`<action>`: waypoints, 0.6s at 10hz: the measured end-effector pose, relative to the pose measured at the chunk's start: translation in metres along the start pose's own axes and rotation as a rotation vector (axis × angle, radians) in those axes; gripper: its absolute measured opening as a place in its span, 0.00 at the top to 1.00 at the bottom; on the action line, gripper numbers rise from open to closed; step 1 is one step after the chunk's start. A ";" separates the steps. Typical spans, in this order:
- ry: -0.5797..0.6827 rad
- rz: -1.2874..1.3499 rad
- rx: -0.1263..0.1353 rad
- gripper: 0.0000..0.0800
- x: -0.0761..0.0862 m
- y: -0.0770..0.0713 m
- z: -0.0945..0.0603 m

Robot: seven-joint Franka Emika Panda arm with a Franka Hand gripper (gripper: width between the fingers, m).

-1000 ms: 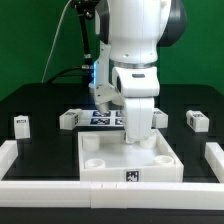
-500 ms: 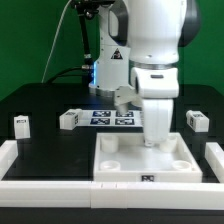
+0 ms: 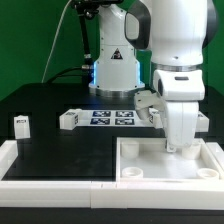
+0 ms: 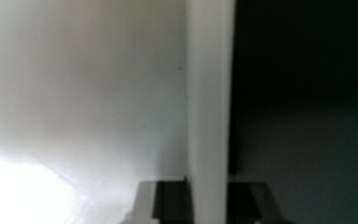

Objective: Assemble one leg

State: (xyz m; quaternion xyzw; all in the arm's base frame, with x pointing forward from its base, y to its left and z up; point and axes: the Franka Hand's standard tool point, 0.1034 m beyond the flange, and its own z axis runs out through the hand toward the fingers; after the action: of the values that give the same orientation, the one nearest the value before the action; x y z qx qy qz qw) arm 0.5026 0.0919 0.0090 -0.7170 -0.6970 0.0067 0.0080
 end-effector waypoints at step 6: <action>-0.001 0.001 0.002 0.64 -0.001 0.000 0.000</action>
Offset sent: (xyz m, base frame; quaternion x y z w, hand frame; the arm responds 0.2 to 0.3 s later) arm 0.0000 0.0000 0.0000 0.0000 0.0000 0.0000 1.0000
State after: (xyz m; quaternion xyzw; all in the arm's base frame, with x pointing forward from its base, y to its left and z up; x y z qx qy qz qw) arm 0.5022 0.0906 0.0087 -0.7172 -0.6968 0.0078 0.0083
